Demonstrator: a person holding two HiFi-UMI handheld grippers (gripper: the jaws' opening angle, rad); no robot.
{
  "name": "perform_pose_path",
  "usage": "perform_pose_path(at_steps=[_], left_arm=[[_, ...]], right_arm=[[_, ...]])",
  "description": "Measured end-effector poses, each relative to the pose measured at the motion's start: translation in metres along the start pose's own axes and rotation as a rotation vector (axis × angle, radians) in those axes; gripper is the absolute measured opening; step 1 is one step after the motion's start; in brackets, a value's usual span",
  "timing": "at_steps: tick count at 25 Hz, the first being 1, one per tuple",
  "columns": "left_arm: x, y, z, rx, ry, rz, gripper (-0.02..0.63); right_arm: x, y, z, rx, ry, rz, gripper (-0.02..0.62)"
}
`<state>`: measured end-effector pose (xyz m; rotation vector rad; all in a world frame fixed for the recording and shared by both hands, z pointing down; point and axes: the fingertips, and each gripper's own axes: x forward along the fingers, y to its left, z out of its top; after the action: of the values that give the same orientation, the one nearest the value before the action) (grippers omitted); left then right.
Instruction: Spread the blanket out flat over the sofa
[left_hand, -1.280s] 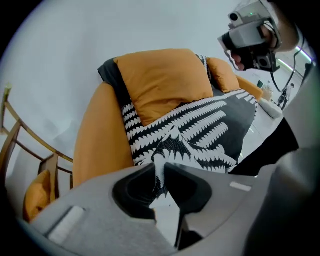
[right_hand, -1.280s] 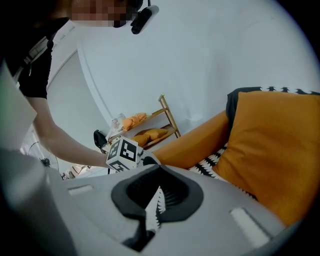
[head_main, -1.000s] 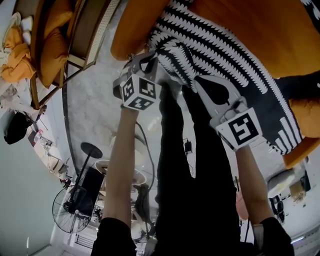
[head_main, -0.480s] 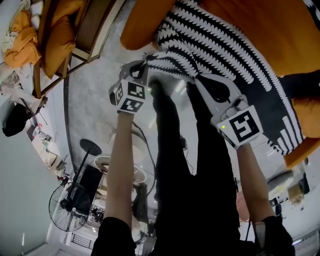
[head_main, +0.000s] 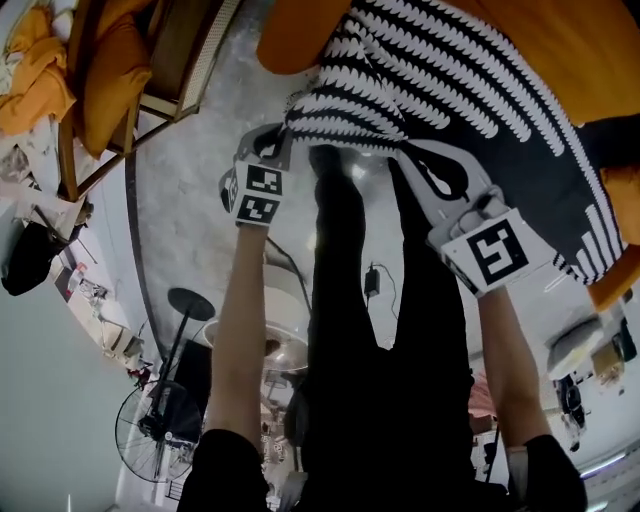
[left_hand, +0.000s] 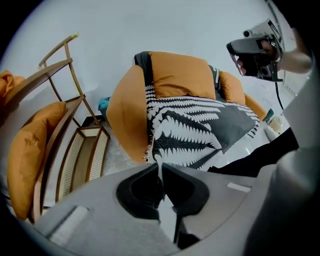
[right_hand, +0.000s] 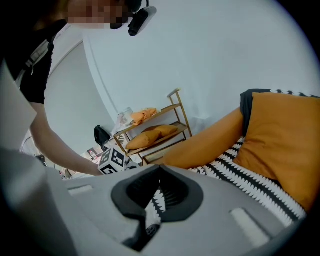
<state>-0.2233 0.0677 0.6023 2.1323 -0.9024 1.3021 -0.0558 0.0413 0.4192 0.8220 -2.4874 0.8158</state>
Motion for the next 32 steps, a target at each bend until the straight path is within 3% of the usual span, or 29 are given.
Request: perform_pose_path(at_steps=[3,6,9,12,18,24,27,32], left_arm=[[0.003,0.011,-0.029,0.030,-0.014,-0.029,0.020],[0.008,0.016,-0.058,0.050,-0.010,-0.067,0.020],[0.019,0.022,-0.068,0.078,-0.008,-0.086,0.020],[0.031,0.027,-0.078,0.051,0.002,-0.105,0.020],[0.067,0.038,-0.099,0.022,0.042,-0.102,0.020],[0.109,0.046,-0.125,0.046,0.095,-0.088,0.020],[0.135,0.047,-0.135,0.106,0.129,-0.074,0.018],[0.180,0.046,-0.151,0.296,0.188,-0.058,0.018]], right_arm=[[0.019,0.021,-0.011,0.015,-0.012,-0.055,0.003],[0.031,0.041,-0.022,0.100,-0.038,-0.096,0.003],[0.034,0.049,-0.032,0.136,-0.056,-0.127,0.003],[0.029,0.056,-0.038,0.144,-0.056,-0.162,0.003],[0.018,0.051,-0.062,0.161,-0.051,-0.231,0.003],[0.021,0.038,-0.097,0.215,-0.045,-0.270,0.003],[0.026,0.028,-0.109,0.220,-0.053,-0.273,0.003],[0.041,0.014,-0.124,0.268,-0.072,-0.280,0.003]])
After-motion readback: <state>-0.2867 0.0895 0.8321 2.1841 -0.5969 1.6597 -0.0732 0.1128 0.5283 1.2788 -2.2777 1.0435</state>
